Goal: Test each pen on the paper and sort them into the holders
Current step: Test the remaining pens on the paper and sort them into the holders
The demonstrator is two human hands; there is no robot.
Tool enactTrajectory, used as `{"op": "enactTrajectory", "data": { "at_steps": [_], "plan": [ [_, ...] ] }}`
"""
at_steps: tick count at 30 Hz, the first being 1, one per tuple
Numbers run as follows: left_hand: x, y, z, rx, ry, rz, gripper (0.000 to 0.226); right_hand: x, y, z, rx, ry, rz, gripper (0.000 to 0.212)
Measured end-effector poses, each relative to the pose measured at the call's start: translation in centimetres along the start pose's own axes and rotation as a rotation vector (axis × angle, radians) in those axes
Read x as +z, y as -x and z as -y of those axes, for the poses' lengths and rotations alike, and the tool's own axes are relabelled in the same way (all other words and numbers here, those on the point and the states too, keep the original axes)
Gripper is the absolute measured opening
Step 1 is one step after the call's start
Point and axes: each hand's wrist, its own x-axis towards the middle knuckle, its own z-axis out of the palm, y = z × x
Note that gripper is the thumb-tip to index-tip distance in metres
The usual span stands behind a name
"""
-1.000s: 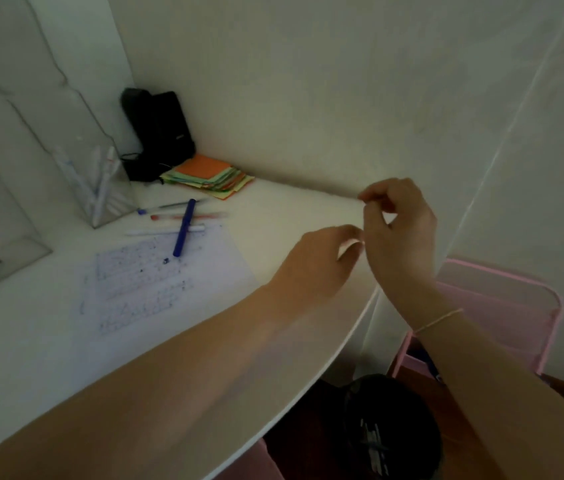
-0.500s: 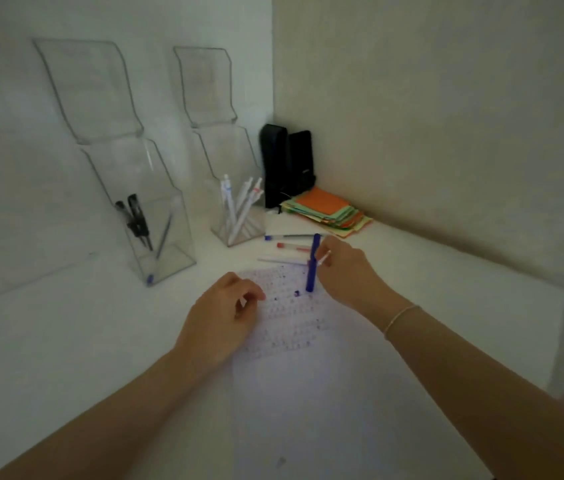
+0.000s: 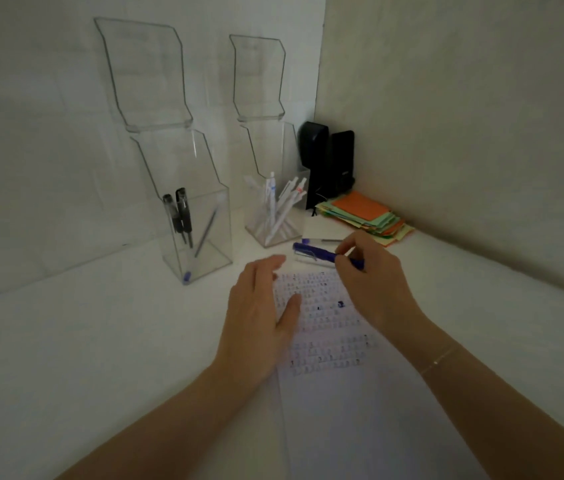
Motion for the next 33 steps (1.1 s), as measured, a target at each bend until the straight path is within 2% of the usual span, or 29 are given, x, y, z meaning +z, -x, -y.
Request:
{"op": "enactTrajectory", "data": {
  "at_steps": [3, 5, 9, 13, 15, 16, 17, 19, 22, 24, 27, 28, 31, 33],
  "plan": [
    [0.0, -0.2, 0.2, 0.005, -0.01, -0.018, 0.056, -0.9, 1.1, 1.2, 0.063, -0.228, 0.048, 0.009],
    [0.0, -0.1, 0.0, 0.048, -0.023, 0.001, 0.057, -1.3, 1.4, 1.5, 0.126, -0.361, 0.091, 0.013],
    [-0.3, 0.4, -0.9, 0.136, 0.13, 0.131, 0.036, -0.8, 1.6, 1.8, 0.273, -0.704, 0.137, 0.024],
    [-0.7, 0.9, -1.5, 0.209, 0.246, 0.199, 0.007, 0.9, 2.4, 2.4, 0.235, -0.522, 0.228, 0.026],
    [-0.9, 0.8, -1.6, 0.201, 0.263, 0.191, 0.016, 1.1, 2.4, 2.7, 0.226, -0.495, 0.244, 0.025],
    [-0.8, 0.7, -1.5, 0.196, 0.246, 0.184, 0.008, 0.9, 2.4, 2.8, 0.219, -0.498, 0.258, 0.023],
    [-0.8, 0.6, -1.4, 0.202, 0.228, 0.154, 0.011, 0.8, 2.3, 2.9, 0.211, -0.499, 0.273, 0.022],
    [-0.7, 0.5, -1.2, 0.23, 0.14, 0.095, 0.033, 0.4, 2.3, 2.9, 0.216, -0.521, 0.293, 0.021],
    [-1.1, 0.5, -1.5, 0.272, 0.049, 0.075, 0.034, -0.2, 2.6, 3.0, 0.257, -0.563, 0.314, 0.022],
    [-1.2, 0.5, -1.3, 0.266, 0.006, 0.055, 0.03, -1.4, 2.4, 2.9, 0.262, -0.601, 0.218, 0.021],
    [-1.2, 0.1, -0.7, 0.13, -0.01, -0.003, 0.032, -4.3, 1.1, 1.7, 0.346, -0.798, -0.116, 0.019],
    [-1.2, 0.0, -0.5, 0.085, -0.019, 0.01, 0.035, -5.2, 0.9, 1.1, 0.38, -0.836, -0.171, 0.018],
    [-0.9, 0.0, -0.3, 0.053, -0.067, 0.083, 0.037, -5.8, 1.4, -0.8, 0.44, -0.904, -0.082, 0.02],
    [-0.7, 0.2, -0.3, 0.092, -0.079, 0.123, 0.031, -5.3, 2.4, -1.9, 0.448, -0.888, 0.012, 0.012]
  ]
}}
